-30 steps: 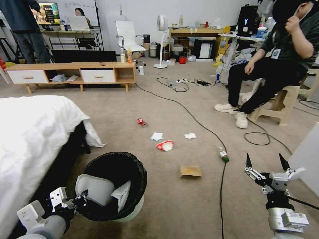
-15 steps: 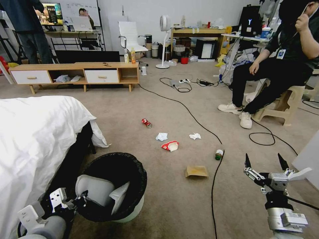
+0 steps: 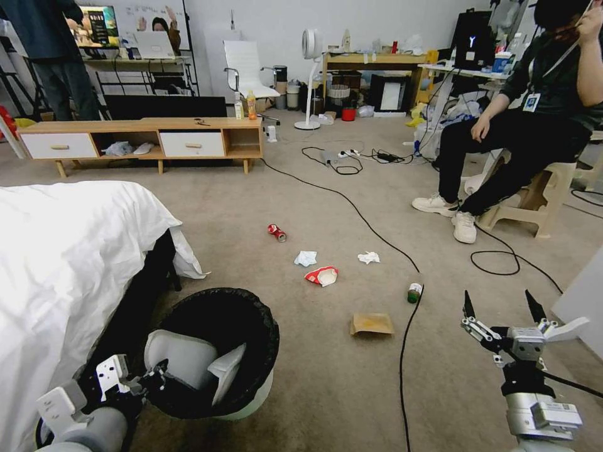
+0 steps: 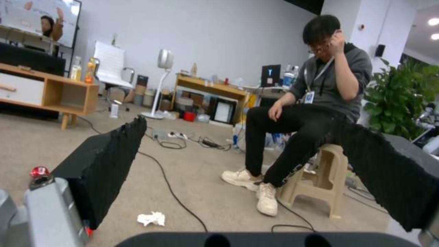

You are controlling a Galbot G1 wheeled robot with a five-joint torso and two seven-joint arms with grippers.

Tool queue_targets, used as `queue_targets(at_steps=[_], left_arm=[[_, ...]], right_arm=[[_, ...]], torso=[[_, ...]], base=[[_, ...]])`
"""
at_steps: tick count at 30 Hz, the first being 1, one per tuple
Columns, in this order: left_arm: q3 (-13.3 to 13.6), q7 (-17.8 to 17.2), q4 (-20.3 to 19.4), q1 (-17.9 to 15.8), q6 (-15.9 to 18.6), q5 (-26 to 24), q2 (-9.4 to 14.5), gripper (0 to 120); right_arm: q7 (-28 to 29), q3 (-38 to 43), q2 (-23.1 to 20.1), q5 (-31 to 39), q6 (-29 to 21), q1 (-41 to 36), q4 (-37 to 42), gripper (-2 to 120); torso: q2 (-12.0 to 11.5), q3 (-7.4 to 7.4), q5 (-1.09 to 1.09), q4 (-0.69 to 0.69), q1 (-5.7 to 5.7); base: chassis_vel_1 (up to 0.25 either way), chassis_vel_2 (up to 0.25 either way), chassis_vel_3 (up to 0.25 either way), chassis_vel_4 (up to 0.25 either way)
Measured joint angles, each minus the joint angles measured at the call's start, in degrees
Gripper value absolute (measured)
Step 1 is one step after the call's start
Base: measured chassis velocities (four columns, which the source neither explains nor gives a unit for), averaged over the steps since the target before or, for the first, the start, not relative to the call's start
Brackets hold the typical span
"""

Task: Pick up the trash bin and place the garbage on the floor into it.

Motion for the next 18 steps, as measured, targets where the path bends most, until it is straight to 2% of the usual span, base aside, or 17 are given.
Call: queue_targets(at_steps=[18], left_arm=[[-0.12,0.11,0.21,-0.24,0.0,-0.03,0.03,5]], right_arm=[[1.66,-0.69,0.37,-0.65,-1.42,0.17,0.31,100]], torso=[[0.0,0.0,0.0,0.0,0.0]], base=[[-0.003,0.003,0.002,-0.002]])
